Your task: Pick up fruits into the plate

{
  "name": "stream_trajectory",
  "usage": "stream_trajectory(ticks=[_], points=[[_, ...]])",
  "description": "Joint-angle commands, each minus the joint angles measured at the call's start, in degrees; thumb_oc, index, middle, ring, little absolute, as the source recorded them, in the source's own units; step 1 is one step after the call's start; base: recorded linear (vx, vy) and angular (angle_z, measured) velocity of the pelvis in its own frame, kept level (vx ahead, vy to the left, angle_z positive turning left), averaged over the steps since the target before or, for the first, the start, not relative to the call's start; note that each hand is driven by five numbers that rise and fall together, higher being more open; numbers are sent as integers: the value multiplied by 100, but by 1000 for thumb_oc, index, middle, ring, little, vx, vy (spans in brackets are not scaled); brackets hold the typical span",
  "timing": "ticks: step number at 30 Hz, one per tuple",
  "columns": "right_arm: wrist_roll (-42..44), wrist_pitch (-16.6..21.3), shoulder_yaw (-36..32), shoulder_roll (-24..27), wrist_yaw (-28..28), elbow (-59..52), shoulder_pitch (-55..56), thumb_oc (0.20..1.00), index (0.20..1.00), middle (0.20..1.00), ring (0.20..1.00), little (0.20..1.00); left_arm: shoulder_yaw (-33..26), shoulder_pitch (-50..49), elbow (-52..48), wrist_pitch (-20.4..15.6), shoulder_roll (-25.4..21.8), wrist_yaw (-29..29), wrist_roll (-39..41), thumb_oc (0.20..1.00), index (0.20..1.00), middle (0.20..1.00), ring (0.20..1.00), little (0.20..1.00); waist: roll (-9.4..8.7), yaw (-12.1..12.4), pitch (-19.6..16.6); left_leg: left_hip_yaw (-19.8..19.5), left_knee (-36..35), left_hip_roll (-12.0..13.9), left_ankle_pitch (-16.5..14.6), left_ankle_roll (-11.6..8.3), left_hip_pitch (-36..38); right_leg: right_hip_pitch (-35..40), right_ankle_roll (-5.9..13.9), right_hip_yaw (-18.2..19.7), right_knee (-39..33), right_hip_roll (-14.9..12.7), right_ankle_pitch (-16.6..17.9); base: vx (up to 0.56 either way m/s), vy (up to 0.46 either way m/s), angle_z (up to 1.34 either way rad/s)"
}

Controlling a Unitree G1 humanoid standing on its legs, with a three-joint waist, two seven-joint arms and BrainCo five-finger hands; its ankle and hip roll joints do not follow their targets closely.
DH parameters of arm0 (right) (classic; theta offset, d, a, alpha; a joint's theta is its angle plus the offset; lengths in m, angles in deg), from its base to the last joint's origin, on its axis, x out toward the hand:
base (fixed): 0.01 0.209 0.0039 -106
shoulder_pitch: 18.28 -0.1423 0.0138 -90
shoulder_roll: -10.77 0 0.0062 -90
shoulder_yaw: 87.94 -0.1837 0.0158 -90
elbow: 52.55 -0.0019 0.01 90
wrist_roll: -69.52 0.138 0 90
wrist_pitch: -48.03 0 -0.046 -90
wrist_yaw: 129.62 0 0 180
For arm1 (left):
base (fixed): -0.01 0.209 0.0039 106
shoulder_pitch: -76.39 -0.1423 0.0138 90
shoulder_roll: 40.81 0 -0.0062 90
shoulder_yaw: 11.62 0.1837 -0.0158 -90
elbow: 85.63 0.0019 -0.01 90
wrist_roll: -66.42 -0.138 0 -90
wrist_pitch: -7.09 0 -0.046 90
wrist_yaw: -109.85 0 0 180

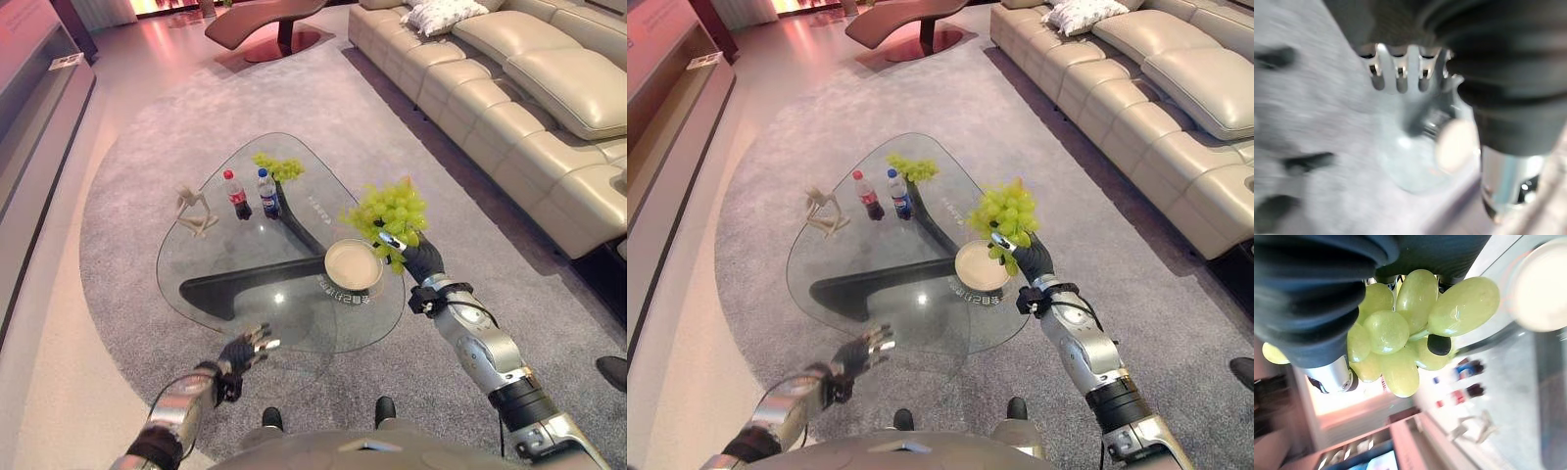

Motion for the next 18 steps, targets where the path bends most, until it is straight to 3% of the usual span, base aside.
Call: stream_trajectory(ticks=[1,4,9,18], points=[[-204,622,-411,-142,241,-23,-931,200,200,200,200,200,-405,680,789,-601,14,-749,-131,1000,1000,1000,1000,1000,-146,107,522,-168,214,-213,-765,173,-131,102,-78,-266,532,-6,-819,-138,-11,8],[-348,682,-411,-165,383,314,-1155,200,200,200,200,200,-575,801,1187,-830,80,-1124,-181,1000,1000,1000,1000,1000,-160,142,691,-234,251,-241,-743,168,-299,-29,-111,-278,577,0,-833,-142,-16,11],[-636,760,-300,3,919,1343,-2056,200,200,200,200,200,-642,1232,1803,-1151,168,-1839,-272,1000,1000,1000,1000,1000,-134,350,1349,-505,383,-385,-617,161,-927,-563,-237,-285,807,57,-829,-182,-28,13],[-1019,960,-294,541,1375,2750,-3048,200,200,200,200,200,-705,1603,2049,-1586,104,-2619,-222,1000,1000,1000,1000,1000,-31,684,2078,-710,588,-603,-530,186,-1548,-1181,-288,-568,1228,73,-886,-70,-13,14]])
